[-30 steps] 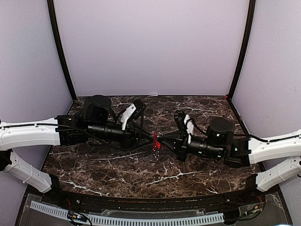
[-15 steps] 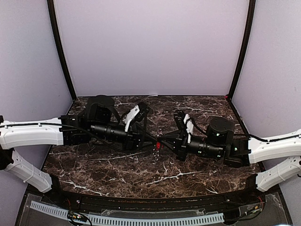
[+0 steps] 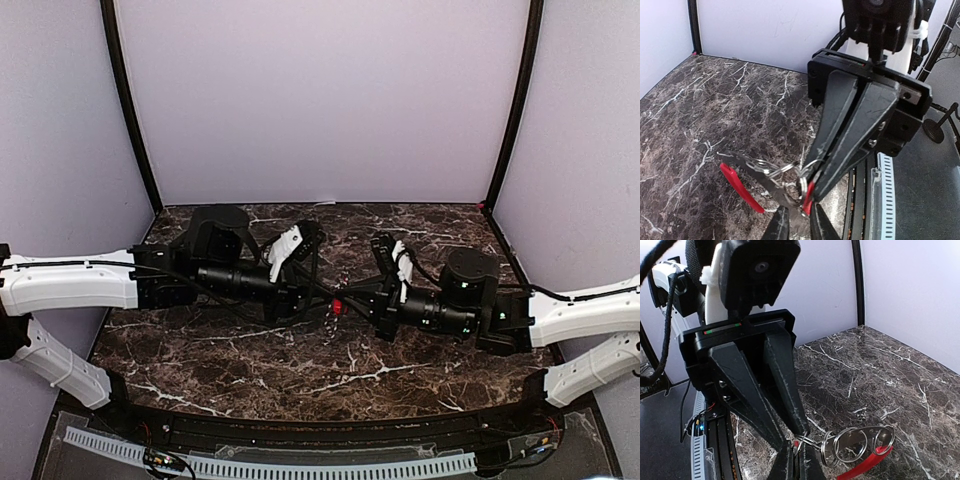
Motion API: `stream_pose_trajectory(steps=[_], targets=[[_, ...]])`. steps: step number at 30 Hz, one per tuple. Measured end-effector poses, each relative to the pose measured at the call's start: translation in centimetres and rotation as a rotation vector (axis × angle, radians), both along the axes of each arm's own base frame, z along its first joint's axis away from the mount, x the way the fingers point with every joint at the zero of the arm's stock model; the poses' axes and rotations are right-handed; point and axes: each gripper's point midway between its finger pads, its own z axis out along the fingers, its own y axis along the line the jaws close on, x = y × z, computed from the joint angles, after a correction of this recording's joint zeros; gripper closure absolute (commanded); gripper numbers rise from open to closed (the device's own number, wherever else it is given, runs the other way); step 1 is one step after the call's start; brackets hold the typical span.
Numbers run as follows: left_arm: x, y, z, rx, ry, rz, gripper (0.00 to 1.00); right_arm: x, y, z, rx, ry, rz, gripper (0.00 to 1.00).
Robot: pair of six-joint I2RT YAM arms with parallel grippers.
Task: Remove the keys from the keyring
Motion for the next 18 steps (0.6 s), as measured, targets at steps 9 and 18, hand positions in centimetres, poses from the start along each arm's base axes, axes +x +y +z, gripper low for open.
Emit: stream_pose_trajectory(steps=[9, 18], targets=[[-0.4, -0.1, -0.1, 0.017, -0.067, -0.039, 0.72, -0.3, -0.1, 0.5, 0.015, 0.008, 0.019, 1.0], [-1.3, -0.5, 0.3, 0.004, -0.112, -0.095, 0.76, 0.0, 0.0, 0.7, 0.012, 0.053, 0.046, 1.0]])
